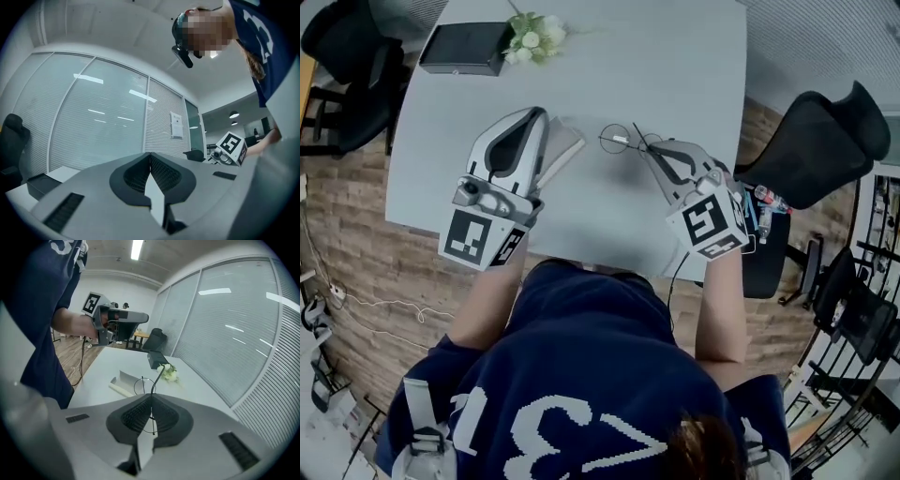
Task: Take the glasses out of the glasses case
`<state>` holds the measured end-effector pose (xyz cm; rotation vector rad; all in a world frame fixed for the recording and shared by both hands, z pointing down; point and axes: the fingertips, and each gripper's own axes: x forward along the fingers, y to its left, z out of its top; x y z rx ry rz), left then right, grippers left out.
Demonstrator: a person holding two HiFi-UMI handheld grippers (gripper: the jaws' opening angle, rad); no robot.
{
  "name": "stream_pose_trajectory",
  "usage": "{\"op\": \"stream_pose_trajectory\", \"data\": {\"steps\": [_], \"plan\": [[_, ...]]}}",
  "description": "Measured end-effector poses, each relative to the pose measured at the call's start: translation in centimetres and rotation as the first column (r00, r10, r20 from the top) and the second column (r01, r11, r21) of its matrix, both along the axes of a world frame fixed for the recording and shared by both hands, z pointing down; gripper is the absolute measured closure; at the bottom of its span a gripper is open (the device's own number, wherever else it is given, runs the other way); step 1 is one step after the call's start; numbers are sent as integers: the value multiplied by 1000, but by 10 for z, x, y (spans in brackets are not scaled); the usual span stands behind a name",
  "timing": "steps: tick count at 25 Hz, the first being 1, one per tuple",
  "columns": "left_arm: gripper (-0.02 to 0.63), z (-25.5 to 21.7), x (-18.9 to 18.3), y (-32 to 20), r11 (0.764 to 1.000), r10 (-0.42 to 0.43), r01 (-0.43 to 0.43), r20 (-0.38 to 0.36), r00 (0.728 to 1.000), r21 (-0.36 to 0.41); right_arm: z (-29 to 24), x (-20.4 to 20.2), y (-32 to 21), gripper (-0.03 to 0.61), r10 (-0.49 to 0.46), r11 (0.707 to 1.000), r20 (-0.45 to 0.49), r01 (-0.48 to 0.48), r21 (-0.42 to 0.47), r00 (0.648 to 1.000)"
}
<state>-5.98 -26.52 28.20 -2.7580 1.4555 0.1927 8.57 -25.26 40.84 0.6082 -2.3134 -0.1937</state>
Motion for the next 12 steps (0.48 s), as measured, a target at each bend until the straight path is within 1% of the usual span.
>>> {"op": "stream_pose_trajectory", "data": {"steps": [3, 5, 9, 12], "plan": [[600, 4, 16, 0, 999, 42, -42, 0, 999, -13, 20, 29, -1, 552, 101, 994, -28, -102, -46, 995], [600, 11, 27, -2, 998, 59, -59, 5, 998, -32, 47, 49, -3, 552, 168, 980, -55, -173, -101, 984], [598, 26, 35, 2, 995, 70, -68, 24, 997, -72, 114, 78, 3, 552, 261, 931, -140, -288, -223, 955], [600, 32, 30, 6, 994, 65, -61, 40, 997, -96, 151, 87, 10, 551, 302, 893, -218, -356, -277, 928]]}}
